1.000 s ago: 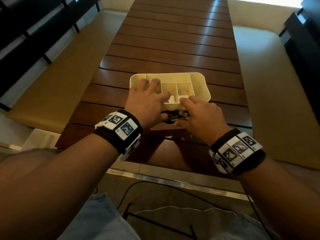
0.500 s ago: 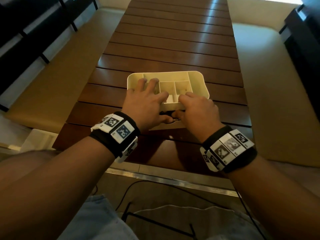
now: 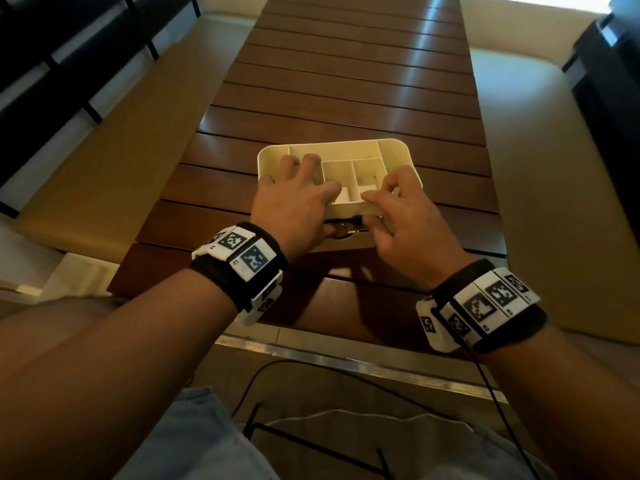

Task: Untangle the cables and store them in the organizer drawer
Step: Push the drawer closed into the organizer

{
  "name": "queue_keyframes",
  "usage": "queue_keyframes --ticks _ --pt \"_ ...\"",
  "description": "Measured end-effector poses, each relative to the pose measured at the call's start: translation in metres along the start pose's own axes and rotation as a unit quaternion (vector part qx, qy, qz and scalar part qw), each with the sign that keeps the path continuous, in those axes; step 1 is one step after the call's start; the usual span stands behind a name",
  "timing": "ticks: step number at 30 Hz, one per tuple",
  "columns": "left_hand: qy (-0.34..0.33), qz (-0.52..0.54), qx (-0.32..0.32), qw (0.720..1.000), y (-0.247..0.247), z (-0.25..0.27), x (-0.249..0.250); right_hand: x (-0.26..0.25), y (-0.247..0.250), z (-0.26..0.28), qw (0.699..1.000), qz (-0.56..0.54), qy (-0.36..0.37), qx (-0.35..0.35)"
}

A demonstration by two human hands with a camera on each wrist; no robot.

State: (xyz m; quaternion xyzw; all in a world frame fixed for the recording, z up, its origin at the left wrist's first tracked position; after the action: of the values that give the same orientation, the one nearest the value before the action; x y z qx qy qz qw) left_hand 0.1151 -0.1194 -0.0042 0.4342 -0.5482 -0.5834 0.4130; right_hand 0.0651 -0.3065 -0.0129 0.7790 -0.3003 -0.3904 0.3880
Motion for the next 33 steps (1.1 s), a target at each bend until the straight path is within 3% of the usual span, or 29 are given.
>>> queue_keyframes --ticks 5,7,11,16,21,24,26,29,33 --pt "-0.003 0.002 0.003 1.0 0.0 0.0 -0.002 -0.003 0.01 -0.003 0.99 0.133 -0.001 -0.047" --pt "-0.003 0.005 0.002 1.0 0.002 0.0 -0.001 -0.002 0.015 -0.011 0.979 0.184 -0.05 -0.074" --pt "-0.002 0.008 -0.003 1.0 0.003 0.0 -0.001 -0.003 0.008 -0.021 0.947 0.193 -0.177 -0.184" --pt "0.004 0.021 0.003 1.0 0.003 0.0 -0.001 -0.002 0.005 -0.023 0.941 0.185 -0.197 -0.205" --pt "0.019 0.02 0.004 1.0 0.002 -0.002 0.0 -0.004 0.01 -0.015 0.965 0.156 -0.169 -0.127" --pt "0.016 0.02 0.006 1.0 0.002 -0.004 -0.001 -0.005 0.019 -0.011 0.991 0.113 -0.066 0.017" --pt "0.015 0.022 0.007 1.0 0.002 -0.004 -0.001 -0.012 0.012 -0.007 0.996 0.058 0.011 0.071" --pt "0.015 0.02 0.004 1.0 0.003 -0.003 -0.001 -0.018 -0.014 0.0 0.993 -0.039 0.091 0.068" --pt "0.014 0.021 0.004 1.0 0.003 -0.002 -0.002 -0.011 -0.03 0.005 0.989 -0.071 0.122 0.043"
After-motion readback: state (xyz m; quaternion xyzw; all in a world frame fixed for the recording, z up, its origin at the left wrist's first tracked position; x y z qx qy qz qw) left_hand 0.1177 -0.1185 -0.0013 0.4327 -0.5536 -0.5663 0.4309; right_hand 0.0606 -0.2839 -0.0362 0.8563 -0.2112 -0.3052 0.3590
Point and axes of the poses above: each hand's wrist, its own z-axis away from the middle knuckle, its own y-axis out of the back of the hand, x = y × z, the point moved 1 cm from there along -z, towards the middle knuckle, and after that the axes turned 9 degrees about y, right-handed, at the moved point
